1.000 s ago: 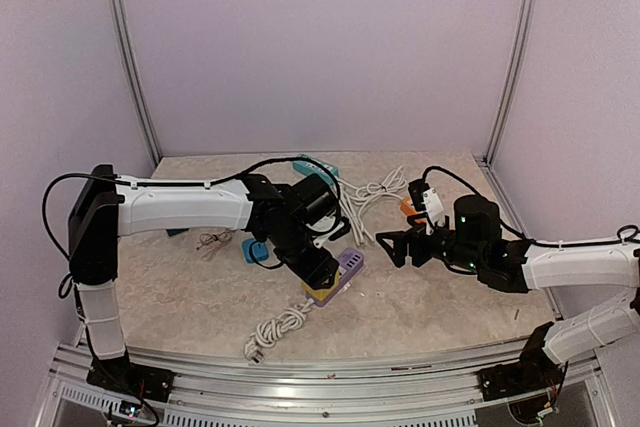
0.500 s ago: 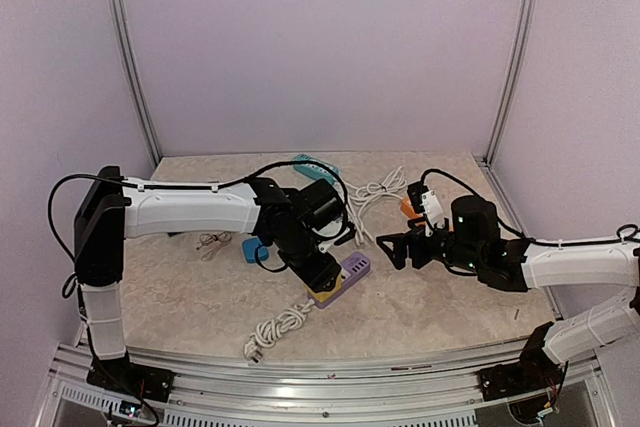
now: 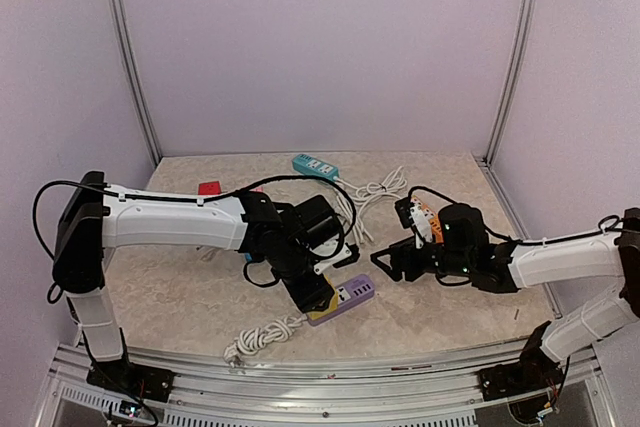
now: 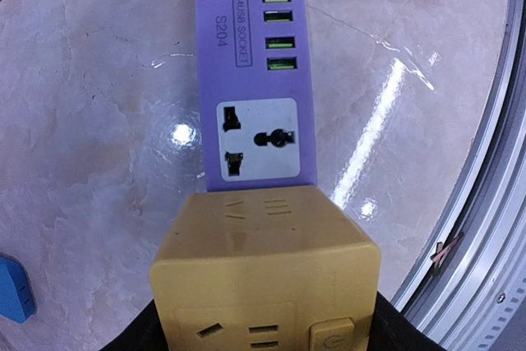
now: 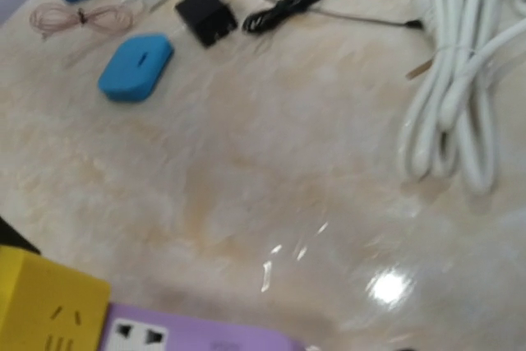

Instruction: Pull the plug off the socket

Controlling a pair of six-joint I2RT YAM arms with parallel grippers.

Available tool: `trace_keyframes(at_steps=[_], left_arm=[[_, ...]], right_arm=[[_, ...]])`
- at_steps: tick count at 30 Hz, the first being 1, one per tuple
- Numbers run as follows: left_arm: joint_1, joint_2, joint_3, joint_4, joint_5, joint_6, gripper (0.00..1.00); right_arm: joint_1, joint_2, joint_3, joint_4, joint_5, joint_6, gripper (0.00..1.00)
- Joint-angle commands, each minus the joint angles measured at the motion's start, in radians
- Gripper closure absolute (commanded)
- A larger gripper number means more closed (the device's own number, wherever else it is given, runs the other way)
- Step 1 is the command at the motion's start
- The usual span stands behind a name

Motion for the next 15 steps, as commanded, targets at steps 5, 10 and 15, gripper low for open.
trace_keyframes(at_steps=[5, 10, 15], left_arm=[[-0.002, -0.002, 0.018, 0.042, 0.015, 0.039, 0.63], [-0.005, -0.003, 0.016, 0.04, 0.012, 0.039, 0.62], [-0.008, -0.002, 0.019, 0.039, 0.008, 0.036, 0.62]], right_arm=[[0.058, 0.169, -0.007, 0.114, -0.063, 0.085, 0.54], [0.081, 0.273, 0.044, 0.139, -0.073, 0.09, 0.63], [0.09, 0.332, 0.072, 0.146, -0.076, 0.089, 0.66]])
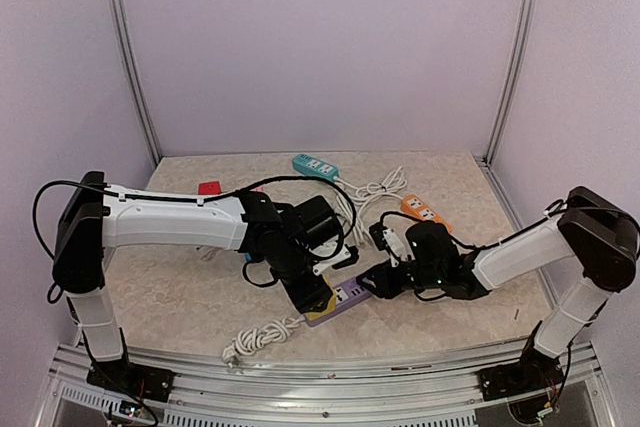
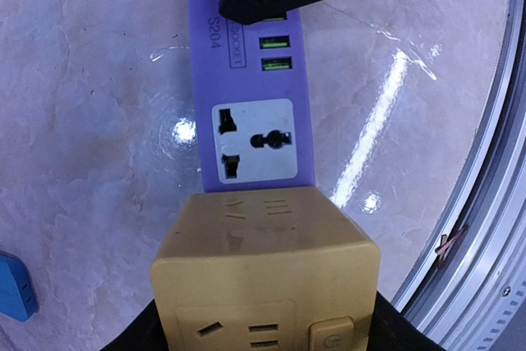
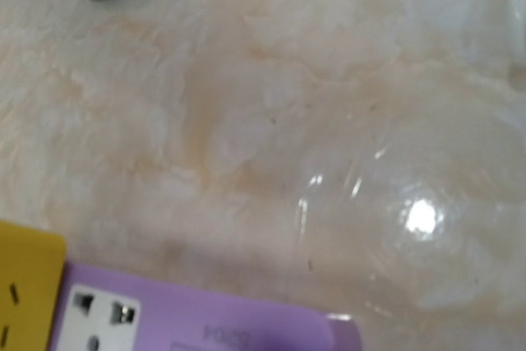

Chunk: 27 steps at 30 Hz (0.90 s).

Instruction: Pull the plug off the socket

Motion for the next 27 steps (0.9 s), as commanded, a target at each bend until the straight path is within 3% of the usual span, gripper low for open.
trace_keyframes(at_steps=[1, 6, 17, 27], left_arm=[[-0.007, -0.003, 0.019, 0.048, 0.005, 0.015, 0.62], [-0.008, -0.01, 0.021, 0.054, 0.0, 0.015, 0.63], [-0.007, -0.001, 0.02, 0.053, -0.001, 0.025, 0.63], [-0.007, 0.001, 0.023, 0.057, -0.004, 0.024, 0.63]], right_arm=[[0.02, 0.044, 0.037, 0.032, -0.022, 0.009, 0.67], [0.031, 0.053, 0.037, 0.007, 0.007, -0.017, 0.71], [0.059, -0.1, 0.022, 0.012, -0.021, -0.04, 0.77], [0.083, 0.014, 0.042, 0.051, -0.029, -0.018, 0.87]])
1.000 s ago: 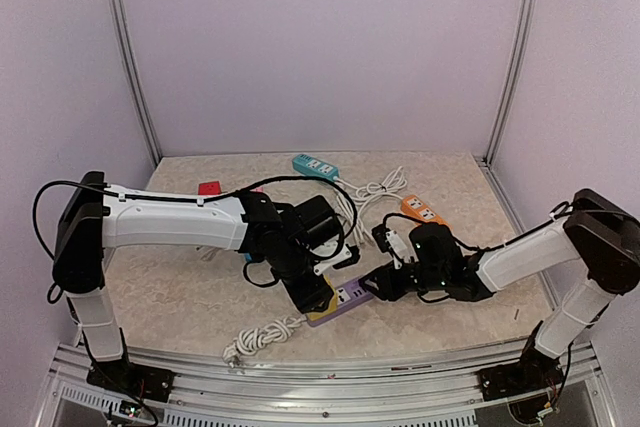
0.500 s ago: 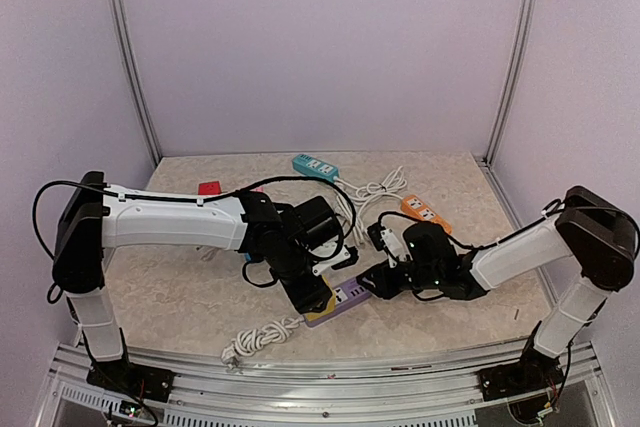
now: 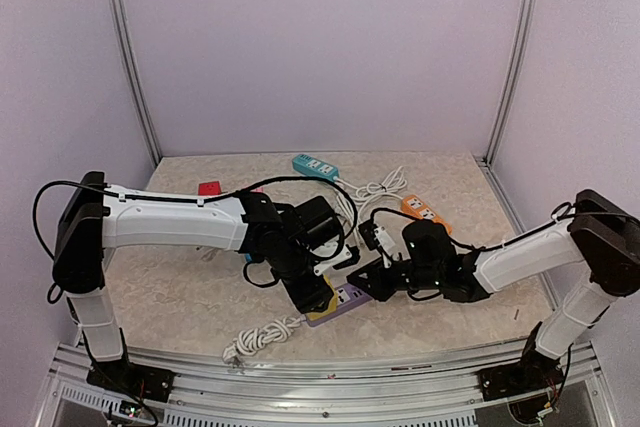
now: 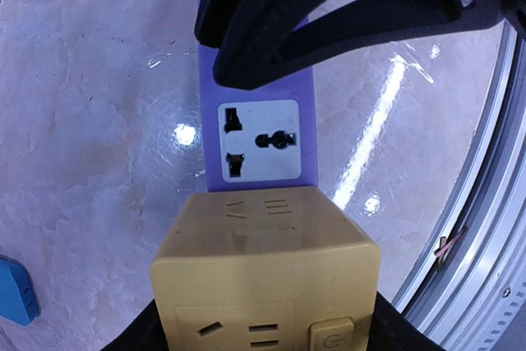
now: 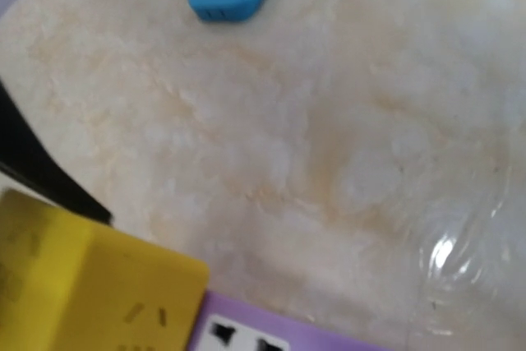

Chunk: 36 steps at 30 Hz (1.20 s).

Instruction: Pull the plug off the socket

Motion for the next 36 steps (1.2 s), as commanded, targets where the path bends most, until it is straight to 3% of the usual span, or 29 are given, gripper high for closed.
trace_keyframes(at_steps=[1, 15, 29, 36], left_arm=[[-0.004, 0.0, 0.022, 0.051, -0.001, 0.018, 0.63], [0.004, -0.033, 0.045, 0.049, -0.005, 0.002, 0.64], [0.038, -0.073, 0.058, 0.071, 0.03, -0.027, 0.64], [0.006, -0.098, 0.048, 0.072, -0.069, 0.0, 0.64]], right_arm=[[0.017, 0.076, 0.014, 0.035, -0.01, 0.011, 0.87], [0.025, 0.207, 0.011, 0.036, 0.011, 0.032, 0.89], [0.034, 0.3, -0.074, 0.203, 0.043, 0.038, 0.9], [0.039, 0.317, -0.074, 0.202, 0.066, 0.041, 0.9]])
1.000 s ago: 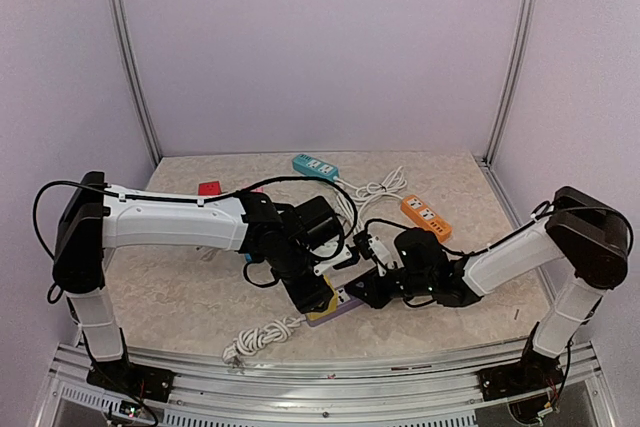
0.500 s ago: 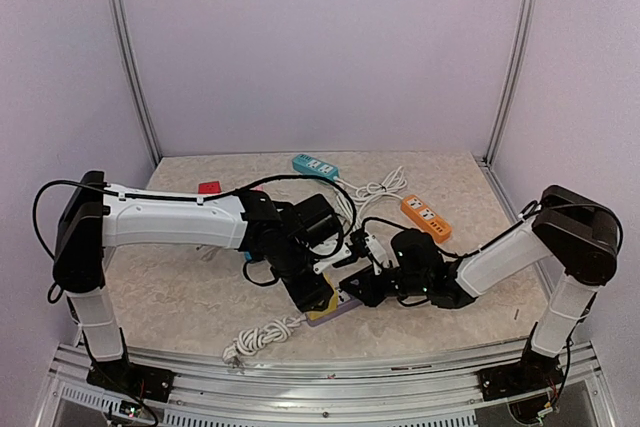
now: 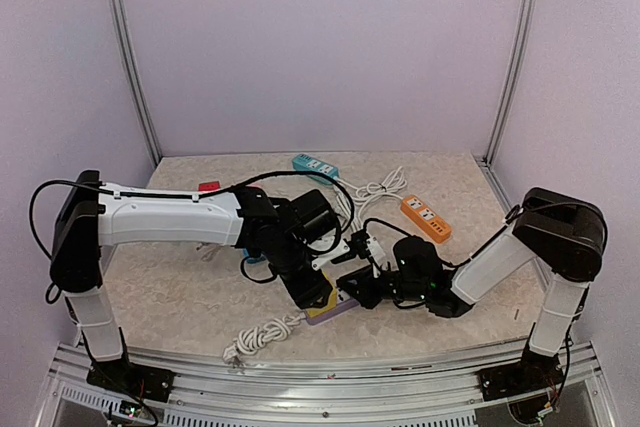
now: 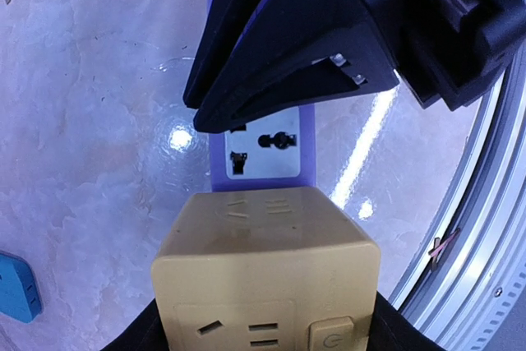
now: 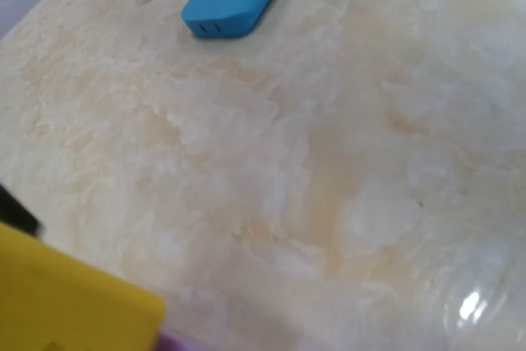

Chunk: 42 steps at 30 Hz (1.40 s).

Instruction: Pull the plug off the socket

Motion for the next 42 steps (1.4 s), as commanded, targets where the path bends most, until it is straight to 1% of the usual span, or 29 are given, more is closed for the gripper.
trace_keyframes(at_steps=[1, 8, 11, 17, 22, 25, 28, 31, 34, 38, 42], left_arm=[[-0.02, -0.084, 0.044, 0.073, -0.092, 0.018, 0.64], [-0.005, -0.092, 0.047, 0.068, -0.062, -0.007, 0.64], [0.017, -0.111, 0.019, 0.088, -0.013, -0.029, 0.64], [0.09, -0.228, -0.11, 0.171, 0.042, -0.102, 0.64], [0.181, -0.363, -0.275, 0.266, 0.084, -0.208, 0.64], [0.268, -0.468, -0.392, 0.33, 0.118, -0.279, 0.64], [0.383, -0.599, -0.511, 0.391, 0.175, -0.356, 0.64], [0.51, -0.721, -0.609, 0.423, 0.203, -0.416, 0.64], [0.64, -0.8, -0.684, 0.422, 0.234, -0.46, 0.64], [0.843, -0.851, -0.775, 0.468, 0.346, -0.504, 0.64], [1.003, -0.858, -0.836, 0.509, 0.443, -0.53, 0.64]], right_arm=[[0.014, 0.059, -0.047, -0.167, 0.039, 0.008, 0.9], [0.014, 0.062, -0.047, -0.168, 0.042, 0.008, 0.9], [0.014, 0.058, -0.049, -0.167, 0.04, 0.01, 0.9], [0.014, 0.038, -0.047, -0.174, 0.032, 0.012, 0.88], [0.014, -0.001, -0.039, -0.196, 0.031, 0.013, 0.87], [0.014, -0.025, -0.029, -0.211, 0.03, 0.012, 0.85], [0.014, -0.048, -0.015, -0.234, 0.029, 0.006, 0.84], [0.013, -0.061, -0.001, -0.254, 0.033, -0.001, 0.78], [0.013, -0.061, 0.016, -0.268, 0.031, -0.009, 0.7], [0.013, -0.06, 0.037, -0.274, 0.024, -0.012, 0.63], [0.014, -0.083, 0.045, -0.287, 0.022, -0.015, 0.59]])
